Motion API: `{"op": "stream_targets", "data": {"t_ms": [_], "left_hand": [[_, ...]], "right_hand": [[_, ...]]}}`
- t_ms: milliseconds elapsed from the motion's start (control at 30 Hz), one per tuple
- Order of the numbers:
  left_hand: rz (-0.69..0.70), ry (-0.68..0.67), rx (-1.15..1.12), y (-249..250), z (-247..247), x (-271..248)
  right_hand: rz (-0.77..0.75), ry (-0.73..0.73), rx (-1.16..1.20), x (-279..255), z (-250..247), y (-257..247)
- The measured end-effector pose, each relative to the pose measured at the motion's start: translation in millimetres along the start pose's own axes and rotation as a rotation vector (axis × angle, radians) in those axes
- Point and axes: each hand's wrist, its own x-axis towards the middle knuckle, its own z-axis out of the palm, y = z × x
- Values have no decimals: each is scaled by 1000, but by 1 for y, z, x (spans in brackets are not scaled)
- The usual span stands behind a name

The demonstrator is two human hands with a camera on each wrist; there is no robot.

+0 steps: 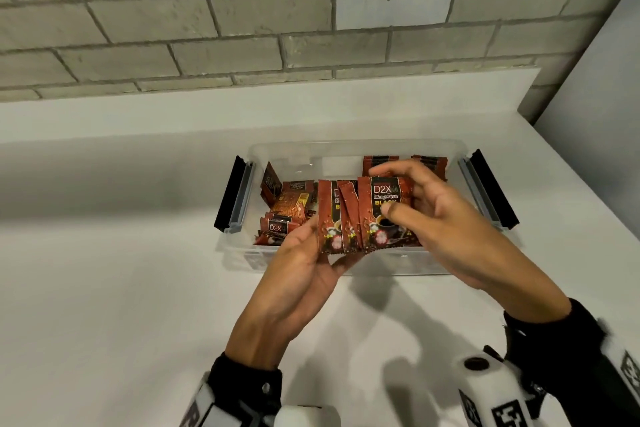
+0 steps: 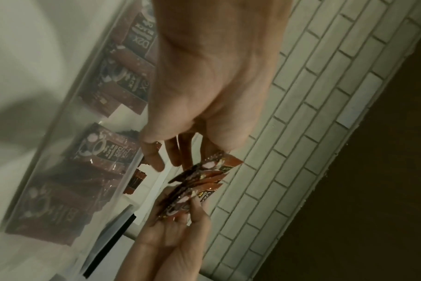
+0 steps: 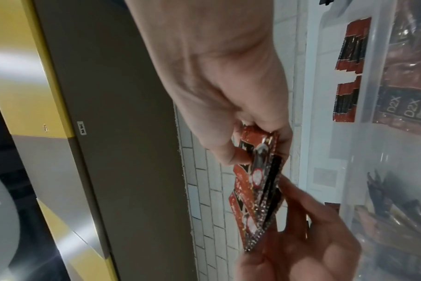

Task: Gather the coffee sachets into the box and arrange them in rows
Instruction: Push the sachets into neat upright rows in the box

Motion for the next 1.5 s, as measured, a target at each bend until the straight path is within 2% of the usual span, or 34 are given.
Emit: {"op": "stream_targets", "data": {"t_ms": [133, 300, 433, 667, 833, 933, 1033, 1133, 1200, 1267, 1400, 1433, 1500], "left_hand": [[2, 32, 10, 6, 1, -3], [58, -12, 11, 6, -8, -2], [96, -86, 103, 7, -1, -6], [76, -61, 497, 0, 13, -9], [16, -94, 429, 1, 13, -16], [4, -52, 379, 8, 8, -24], [-14, 62, 356, 15, 0, -26], [6, 34, 393, 17, 4, -30], [8, 24, 465, 18, 5, -31], [-40, 41, 446, 18, -2, -28], [-119, -70, 591, 22, -2, -23], [-131, -92, 614, 23, -2, -21], [-136, -134, 635, 28, 7, -16]], "right_hand": [[3, 43, -37, -1, -1, -2], [22, 98, -48, -1, -6, -3], [65, 123, 3, -1, -3, -1], [18, -2, -122, -8, 10, 1], [13, -119, -330, -19, 30, -1], [-40, -241, -484, -24, 37, -3], [-206, -343, -839, -19, 37, -12], [-372, -504, -1056, -14, 47, -19], [-468, -470, -1163, -13, 55, -13], [-487, -395, -1167, -11, 59, -11], [-472, -314, -1185, -7, 60, -4], [-476, -305, -1178, -6, 58, -4], [-450, -389, -1105, 1, 46, -17]]}}
